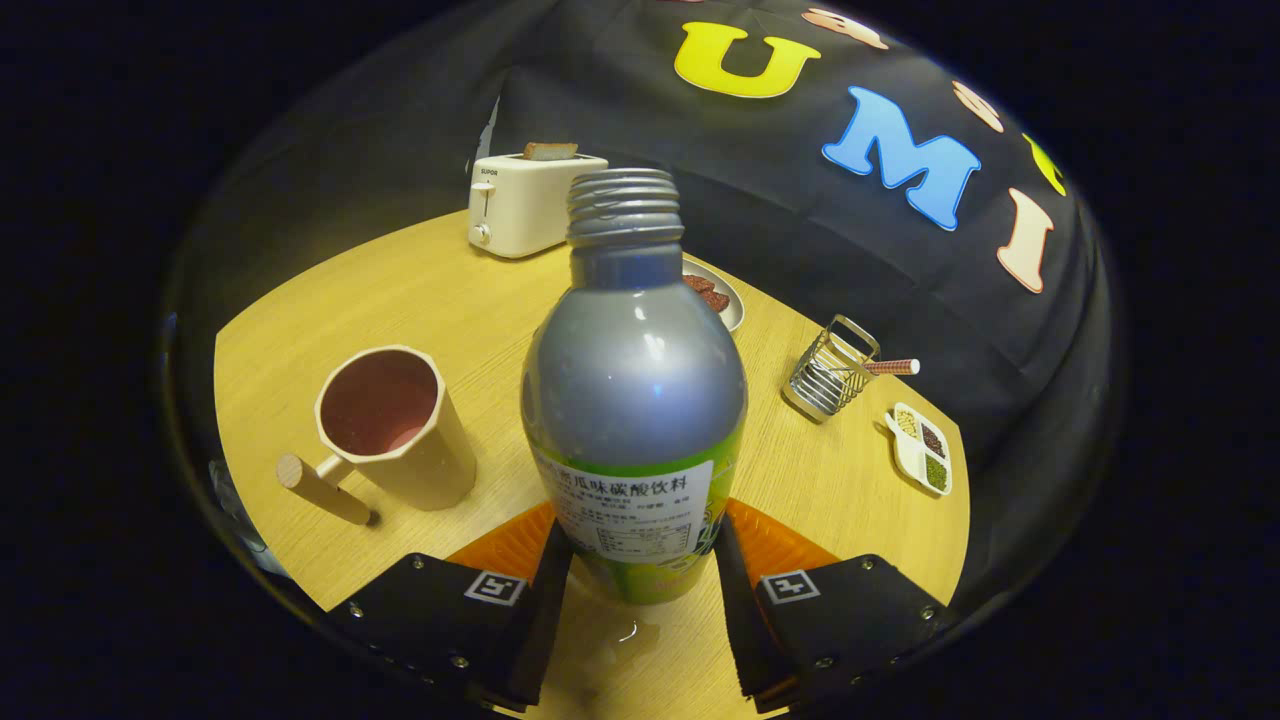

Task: Take the bottle from table, then pour the juice into the cup, finally place the bottle on the coaster

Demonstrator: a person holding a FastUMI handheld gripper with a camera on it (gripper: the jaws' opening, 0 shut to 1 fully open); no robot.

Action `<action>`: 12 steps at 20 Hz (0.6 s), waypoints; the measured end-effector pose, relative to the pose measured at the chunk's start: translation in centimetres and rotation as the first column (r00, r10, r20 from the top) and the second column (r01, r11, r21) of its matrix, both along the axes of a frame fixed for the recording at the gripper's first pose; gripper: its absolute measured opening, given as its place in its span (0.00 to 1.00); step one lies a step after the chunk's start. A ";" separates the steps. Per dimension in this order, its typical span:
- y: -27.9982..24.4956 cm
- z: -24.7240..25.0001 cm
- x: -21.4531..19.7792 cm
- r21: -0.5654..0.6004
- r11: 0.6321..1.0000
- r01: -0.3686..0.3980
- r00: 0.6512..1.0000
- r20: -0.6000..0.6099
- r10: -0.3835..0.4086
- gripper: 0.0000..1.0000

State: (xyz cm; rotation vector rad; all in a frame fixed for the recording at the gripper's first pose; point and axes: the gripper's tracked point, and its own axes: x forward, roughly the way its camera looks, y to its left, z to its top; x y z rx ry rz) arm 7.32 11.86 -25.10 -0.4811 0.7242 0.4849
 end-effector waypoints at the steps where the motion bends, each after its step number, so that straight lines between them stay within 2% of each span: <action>1: 0.2 -0.2 0.4 0.013 1.000 0.006 1.000 0.004 -0.006 0.70; 6: 0.8 -0.9 2.6 0.129 0.990 0.053 0.999 -0.001 -0.053 0.71; 12: 1.4 -0.3 5.9 0.294 0.948 0.120 0.992 0.004 -0.127 0.70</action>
